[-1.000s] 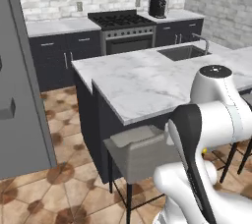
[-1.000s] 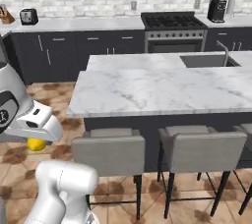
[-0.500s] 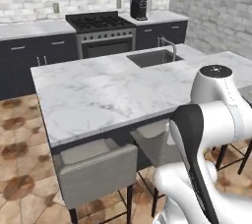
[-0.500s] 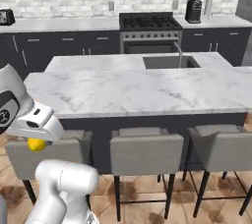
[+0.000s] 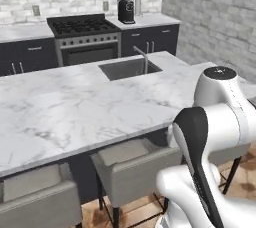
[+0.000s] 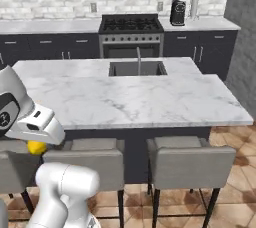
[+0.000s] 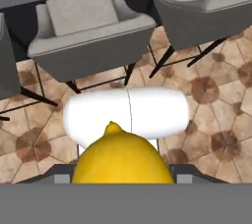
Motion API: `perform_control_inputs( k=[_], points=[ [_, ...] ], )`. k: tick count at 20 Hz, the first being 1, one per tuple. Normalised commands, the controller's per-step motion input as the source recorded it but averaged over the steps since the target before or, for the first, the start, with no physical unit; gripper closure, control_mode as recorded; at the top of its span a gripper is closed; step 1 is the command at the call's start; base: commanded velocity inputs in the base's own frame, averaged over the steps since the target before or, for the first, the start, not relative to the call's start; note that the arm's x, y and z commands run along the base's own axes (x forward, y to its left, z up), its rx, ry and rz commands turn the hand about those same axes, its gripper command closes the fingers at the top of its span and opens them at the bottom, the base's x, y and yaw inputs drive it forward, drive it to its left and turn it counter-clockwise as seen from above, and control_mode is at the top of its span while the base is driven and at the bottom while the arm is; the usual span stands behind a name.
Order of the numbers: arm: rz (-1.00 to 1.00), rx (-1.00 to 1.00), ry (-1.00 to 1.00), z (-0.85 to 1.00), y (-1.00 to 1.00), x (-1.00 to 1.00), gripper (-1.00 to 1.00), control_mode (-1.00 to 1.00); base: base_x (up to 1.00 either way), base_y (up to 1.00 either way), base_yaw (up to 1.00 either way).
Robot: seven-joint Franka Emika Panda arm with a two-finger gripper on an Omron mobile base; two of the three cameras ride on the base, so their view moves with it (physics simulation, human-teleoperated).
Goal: Retrieve a lemon from the fridge and place it on the cutting board with the fish.
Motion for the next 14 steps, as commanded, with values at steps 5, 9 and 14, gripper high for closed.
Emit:
perform_control_inputs(
  k=[5, 9, 14],
  points=[
    [0.00, 0.00, 0.00, 0.00, 0.00, 0.00, 1.00, 1.00, 0.47, -1.00, 0.02],
    [0.00, 0.00, 0.00, 0.00, 0.00, 0.00, 1.00, 1.00, 0.00, -1.00, 0.00],
    [0.00, 0.00, 0.00, 0.00, 0.00, 0.00, 1.00, 1.00, 0.10, -1.00, 0.00]
  ],
)
